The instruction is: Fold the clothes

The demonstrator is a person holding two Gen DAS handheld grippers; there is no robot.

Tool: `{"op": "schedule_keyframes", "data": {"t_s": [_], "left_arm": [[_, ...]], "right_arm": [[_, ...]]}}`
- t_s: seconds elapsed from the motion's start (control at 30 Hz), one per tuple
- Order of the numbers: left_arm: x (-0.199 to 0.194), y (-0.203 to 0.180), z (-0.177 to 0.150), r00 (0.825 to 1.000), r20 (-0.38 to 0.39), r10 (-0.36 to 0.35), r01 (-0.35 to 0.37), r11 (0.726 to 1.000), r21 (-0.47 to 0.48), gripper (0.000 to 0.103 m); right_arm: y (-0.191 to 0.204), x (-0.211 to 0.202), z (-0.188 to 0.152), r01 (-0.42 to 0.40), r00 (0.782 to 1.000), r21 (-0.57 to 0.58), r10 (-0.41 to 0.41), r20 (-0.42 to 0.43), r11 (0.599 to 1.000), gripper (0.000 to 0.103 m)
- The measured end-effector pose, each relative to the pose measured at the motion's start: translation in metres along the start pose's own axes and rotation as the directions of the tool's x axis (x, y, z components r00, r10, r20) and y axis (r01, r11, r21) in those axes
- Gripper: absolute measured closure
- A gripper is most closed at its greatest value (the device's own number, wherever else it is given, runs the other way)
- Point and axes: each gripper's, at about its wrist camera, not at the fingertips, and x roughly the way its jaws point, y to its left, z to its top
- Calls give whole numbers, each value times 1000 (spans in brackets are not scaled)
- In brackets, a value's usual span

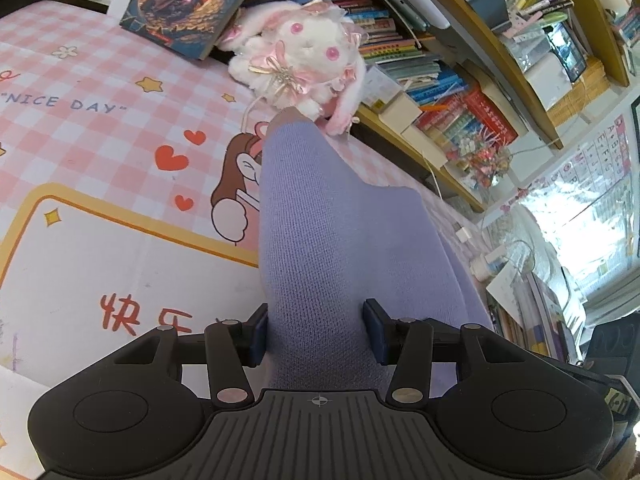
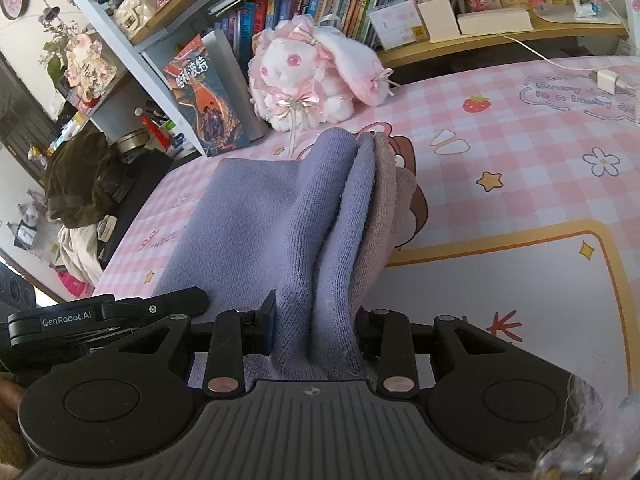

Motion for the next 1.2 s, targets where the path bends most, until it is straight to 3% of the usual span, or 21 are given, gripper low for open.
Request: {"op": "schedule_keyframes", "data": {"t_s": [0.57, 1.2], "left_arm": [[-5, 12, 5, 1000, -12, -24, 25, 1000, 13, 56], [-38, 97, 57, 995, -73, -69, 72, 997, 38, 56]], "right_arm": [[10, 3, -7, 25, 1000, 12, -25, 5, 1000, 74], [101, 57, -19, 92, 995, 43, -93, 27, 995, 73]]}}
